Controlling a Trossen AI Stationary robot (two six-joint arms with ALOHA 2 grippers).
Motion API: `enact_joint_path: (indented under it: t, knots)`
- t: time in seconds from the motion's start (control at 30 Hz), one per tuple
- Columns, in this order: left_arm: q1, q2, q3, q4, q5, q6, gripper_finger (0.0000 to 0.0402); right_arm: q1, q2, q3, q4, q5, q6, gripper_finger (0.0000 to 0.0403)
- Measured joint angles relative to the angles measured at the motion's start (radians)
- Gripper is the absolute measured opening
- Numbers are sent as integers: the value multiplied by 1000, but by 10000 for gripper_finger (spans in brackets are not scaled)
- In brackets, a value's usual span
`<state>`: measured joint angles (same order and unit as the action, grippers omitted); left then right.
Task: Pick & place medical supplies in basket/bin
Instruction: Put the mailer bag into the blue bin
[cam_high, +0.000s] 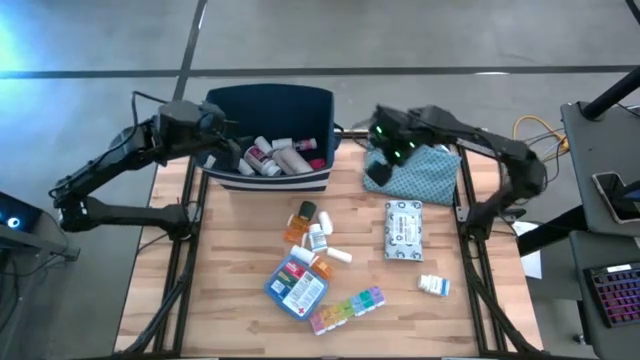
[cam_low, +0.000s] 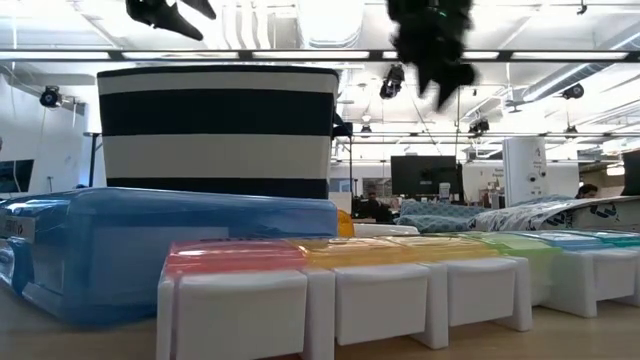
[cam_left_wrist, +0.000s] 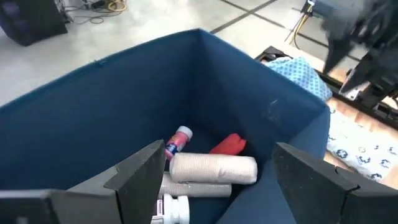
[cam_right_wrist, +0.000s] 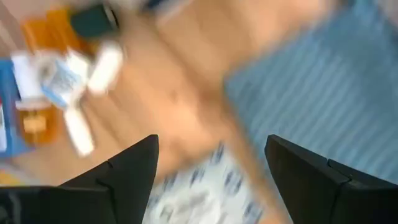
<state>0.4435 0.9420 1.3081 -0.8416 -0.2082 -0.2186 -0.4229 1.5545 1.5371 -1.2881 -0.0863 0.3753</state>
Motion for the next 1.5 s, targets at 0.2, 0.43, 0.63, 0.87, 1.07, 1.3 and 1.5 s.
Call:
enact_joint_path:
  t: [0.2,0.43,0.63,0.87,1.07,1.3,1.5]
  knots:
    - [0,2,2,10,2,4,275,9,-198,-399,95,-98,274,284]
    - [0,-15,2,38,62,0,275,28,-422,-783,281,-180,550,284]
    - [0,-26,2,38,166,-1,275,49,-571,-962,393,-184,698,284]
    - [-73,-26,2,157,348,-54,269,61,-620,-1111,492,-203,729,284]
    - [-201,-26,2,191,328,-91,236,66,-603,-1193,755,-234,756,284]
    - [-331,-27,2,161,210,-193,196,74,-560,-1198,906,-227,726,284]
    - [-438,-13,2,154,172,-290,166,77,-488,-1169,960,-225,656,283]
